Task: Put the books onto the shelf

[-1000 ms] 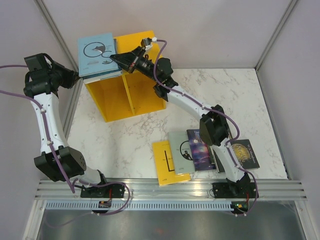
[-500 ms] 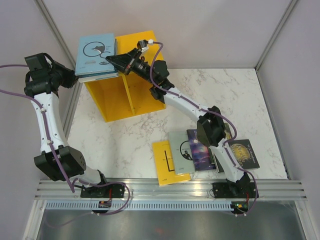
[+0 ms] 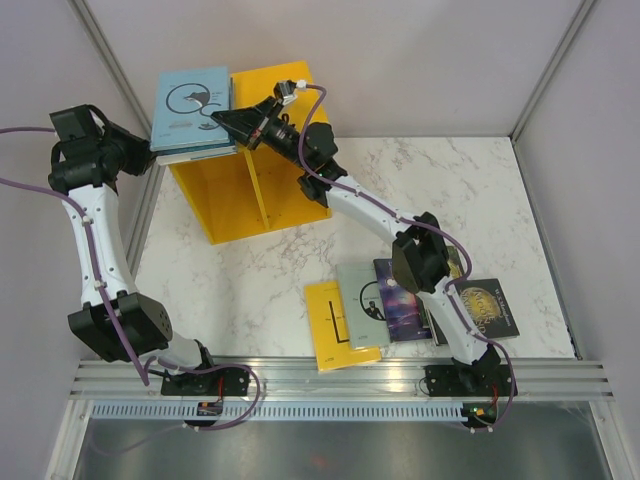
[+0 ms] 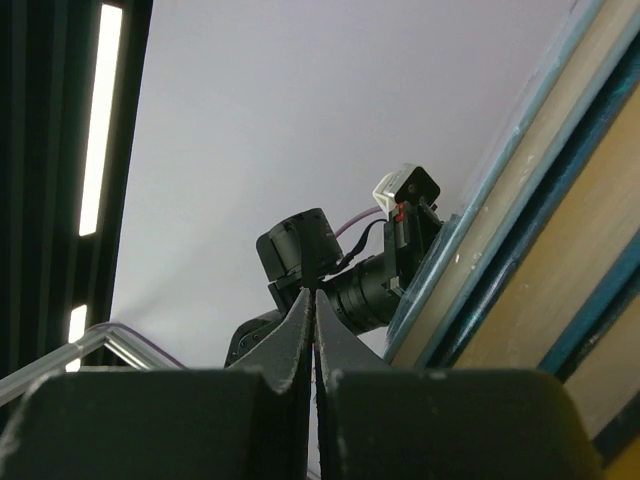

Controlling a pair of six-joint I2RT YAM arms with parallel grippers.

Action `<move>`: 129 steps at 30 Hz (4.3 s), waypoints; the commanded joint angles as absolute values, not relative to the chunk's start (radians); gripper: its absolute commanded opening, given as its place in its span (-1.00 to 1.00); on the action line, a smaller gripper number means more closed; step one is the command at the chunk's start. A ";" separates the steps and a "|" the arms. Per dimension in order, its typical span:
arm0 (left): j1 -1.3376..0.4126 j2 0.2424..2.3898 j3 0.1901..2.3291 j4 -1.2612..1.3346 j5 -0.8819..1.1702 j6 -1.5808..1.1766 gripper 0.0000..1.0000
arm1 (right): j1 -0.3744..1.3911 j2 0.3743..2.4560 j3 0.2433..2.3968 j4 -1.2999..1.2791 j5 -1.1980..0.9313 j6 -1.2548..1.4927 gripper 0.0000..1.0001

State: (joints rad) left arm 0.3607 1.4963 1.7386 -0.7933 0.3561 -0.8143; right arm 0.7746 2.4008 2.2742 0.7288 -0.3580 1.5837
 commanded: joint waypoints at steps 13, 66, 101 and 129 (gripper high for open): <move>0.383 1.385 1.891 -1.061 0.049 -0.765 0.67 | 0.529 2.065 1.831 0.959 -0.436 1.632 -1.00; -0.857 1.649 0.874 -0.083 0.236 -1.115 0.54 | 0.253 1.201 0.799 -0.591 -0.176 0.730 0.88; -0.861 0.899 0.704 -0.512 -0.398 -1.038 -0.95 | 0.253 1.106 0.808 -0.466 -0.291 0.807 0.82; -0.757 0.675 0.652 -0.190 -1.034 -0.698 -0.95 | 0.284 1.141 0.819 -0.443 -0.321 0.810 0.75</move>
State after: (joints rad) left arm -0.8207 0.6815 0.6617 -0.5125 -0.9550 -0.8078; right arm 0.2794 1.1339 0.7750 -0.4698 -0.3153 0.8181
